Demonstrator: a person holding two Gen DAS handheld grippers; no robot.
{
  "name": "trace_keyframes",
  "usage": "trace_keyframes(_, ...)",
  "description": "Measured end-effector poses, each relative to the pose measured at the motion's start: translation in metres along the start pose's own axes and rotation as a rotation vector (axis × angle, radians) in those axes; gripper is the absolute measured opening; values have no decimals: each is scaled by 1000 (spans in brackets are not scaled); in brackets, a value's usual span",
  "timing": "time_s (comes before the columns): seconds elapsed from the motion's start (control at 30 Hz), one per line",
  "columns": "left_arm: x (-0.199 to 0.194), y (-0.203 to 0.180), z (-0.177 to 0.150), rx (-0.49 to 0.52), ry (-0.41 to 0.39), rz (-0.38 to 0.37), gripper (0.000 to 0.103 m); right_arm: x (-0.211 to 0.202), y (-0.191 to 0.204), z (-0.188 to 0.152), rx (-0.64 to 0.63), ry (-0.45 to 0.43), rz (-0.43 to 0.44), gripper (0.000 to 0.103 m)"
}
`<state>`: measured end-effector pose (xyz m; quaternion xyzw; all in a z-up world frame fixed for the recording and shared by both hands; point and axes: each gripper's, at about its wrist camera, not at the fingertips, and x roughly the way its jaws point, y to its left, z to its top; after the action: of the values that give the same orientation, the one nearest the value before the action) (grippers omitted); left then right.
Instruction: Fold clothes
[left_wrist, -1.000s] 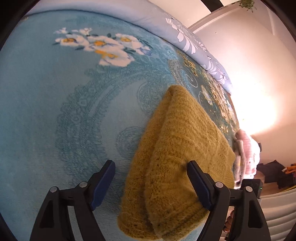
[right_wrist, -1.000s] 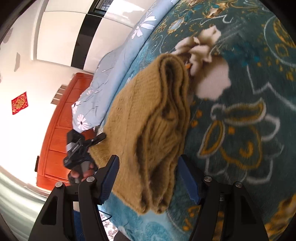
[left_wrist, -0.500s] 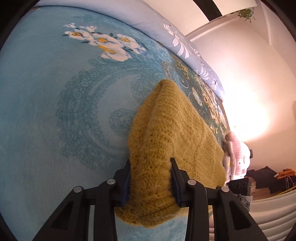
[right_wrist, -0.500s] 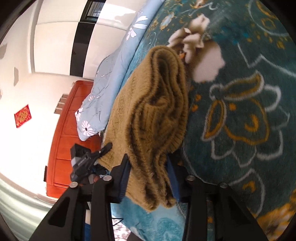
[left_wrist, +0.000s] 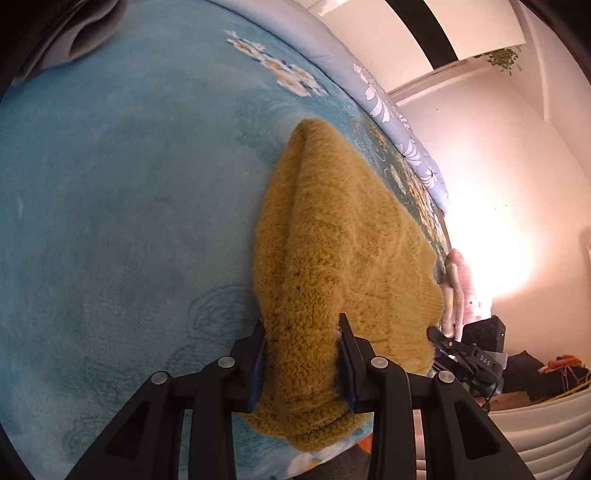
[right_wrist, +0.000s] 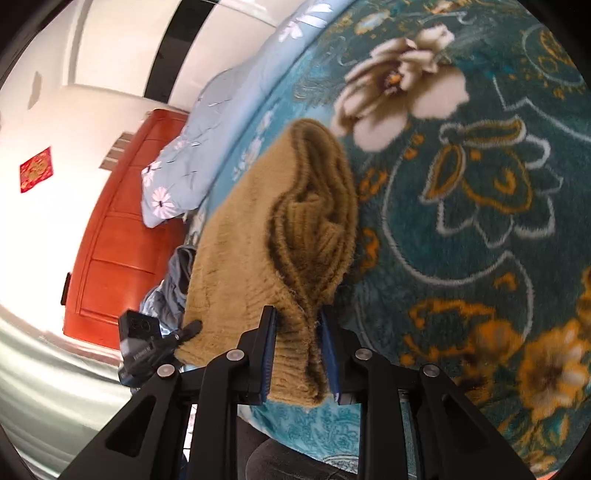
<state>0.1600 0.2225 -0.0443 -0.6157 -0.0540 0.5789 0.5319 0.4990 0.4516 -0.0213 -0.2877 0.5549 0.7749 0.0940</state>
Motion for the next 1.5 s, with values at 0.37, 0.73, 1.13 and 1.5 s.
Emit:
trace_keyframes(0.37,4,1,26,12,-42,-18,58,-2,-6,9,-21,-56,-39,50)
trace_keyframes(0.73,25,-11,42,38,0,-7,63,19,0,25,3,-81,10,60)
trace_keyframes(1.13,-5,-64,17,173,-101,59,32,-3,32,13,-102,-105,42,32)
trace_keyframes(1.5,5,-167,13,311,-124,12,31,-90,37,15,-196,-187,71,32)
